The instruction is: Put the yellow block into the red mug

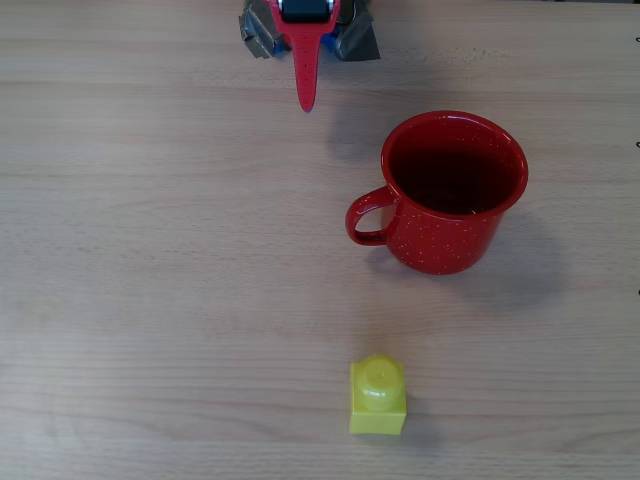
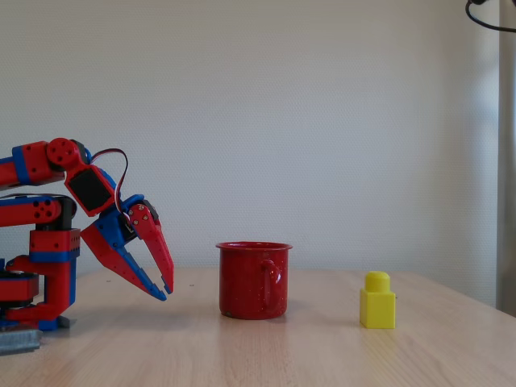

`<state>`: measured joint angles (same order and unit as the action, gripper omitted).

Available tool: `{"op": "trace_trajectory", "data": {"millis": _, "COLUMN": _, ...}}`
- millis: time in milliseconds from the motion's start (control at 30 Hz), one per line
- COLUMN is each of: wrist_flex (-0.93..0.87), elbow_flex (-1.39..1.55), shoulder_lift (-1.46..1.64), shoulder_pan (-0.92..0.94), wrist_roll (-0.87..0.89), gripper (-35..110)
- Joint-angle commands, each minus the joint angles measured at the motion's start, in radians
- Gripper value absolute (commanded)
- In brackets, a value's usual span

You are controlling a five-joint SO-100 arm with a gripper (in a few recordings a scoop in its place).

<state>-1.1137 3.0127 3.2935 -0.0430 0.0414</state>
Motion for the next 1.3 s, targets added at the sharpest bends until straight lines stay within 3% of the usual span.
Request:
{"op": "trace_trajectory", "data": {"millis": 0, "wrist_flex": -0.011, "elbow_flex": -0.014, "shoulder_lift": 0.012, "shoulder_pan": -0.011, "wrist_roll": 0.006, "gripper": 0}}
{"op": "trace_trajectory", "data": {"millis": 700, "wrist_flex": 0.071, "elbow_flex": -0.091, "shoulder_lift": -0.132, "shoulder_pan": -0.015, "wrist_roll": 0.003, "gripper": 0}}
{"op": "trace_trajectory", "data": {"millis": 1267, "wrist_flex": 0.040, "elbow_flex": -0.787, "shoulder_lift": -0.773, "shoulder_pan": -0.032, "wrist_roll": 0.014, "gripper": 0}}
